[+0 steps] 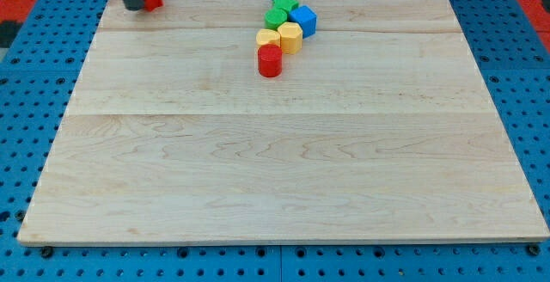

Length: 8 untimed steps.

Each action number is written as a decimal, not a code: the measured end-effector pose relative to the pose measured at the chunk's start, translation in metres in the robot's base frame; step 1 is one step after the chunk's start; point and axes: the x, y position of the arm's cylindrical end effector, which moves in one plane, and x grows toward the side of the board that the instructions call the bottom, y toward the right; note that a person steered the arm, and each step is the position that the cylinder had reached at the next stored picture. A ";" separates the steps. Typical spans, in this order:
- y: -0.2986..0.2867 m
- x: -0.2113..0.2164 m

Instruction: Move the arm to the bottom center of the board

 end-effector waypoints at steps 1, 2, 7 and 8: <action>0.050 0.002; 0.091 0.013; -0.051 0.260; 0.041 0.352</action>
